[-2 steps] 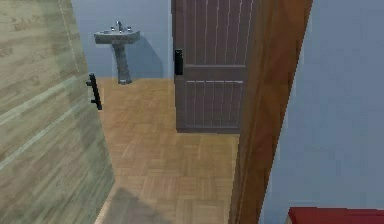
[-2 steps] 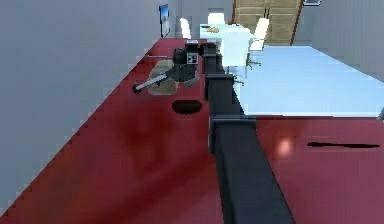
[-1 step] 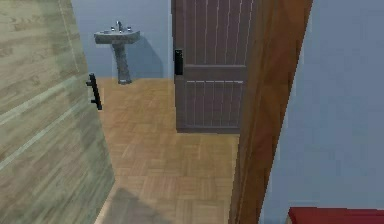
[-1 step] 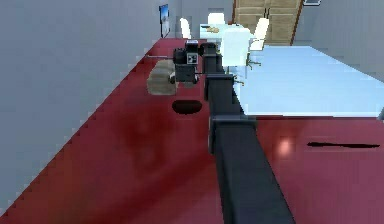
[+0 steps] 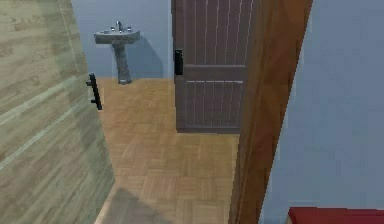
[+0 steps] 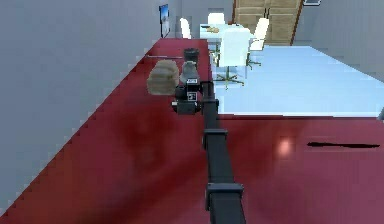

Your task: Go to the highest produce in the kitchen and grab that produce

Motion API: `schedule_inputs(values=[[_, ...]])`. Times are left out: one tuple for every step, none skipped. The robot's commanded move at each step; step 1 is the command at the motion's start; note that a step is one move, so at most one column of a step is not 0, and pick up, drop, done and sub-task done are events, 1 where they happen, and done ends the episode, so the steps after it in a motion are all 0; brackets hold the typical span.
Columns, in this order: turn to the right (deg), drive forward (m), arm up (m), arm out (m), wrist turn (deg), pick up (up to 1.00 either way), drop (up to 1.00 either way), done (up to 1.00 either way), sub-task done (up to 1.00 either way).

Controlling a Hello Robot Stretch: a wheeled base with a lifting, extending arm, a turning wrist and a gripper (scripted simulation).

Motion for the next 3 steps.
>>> schedule_inputs(values=[[0.0, 0.0, 0.0, 0.0, 0.0, 1.0, 0.0, 0.0, 0.0], [0.0, 0.0, 0.1, 0.0, 0.0, 0.0, 0.0, 0.0, 0.0], [0.0, 0.0, 0.0, 0.0, 0.0, 0.0, 0.0, 1.0, 0.0]])
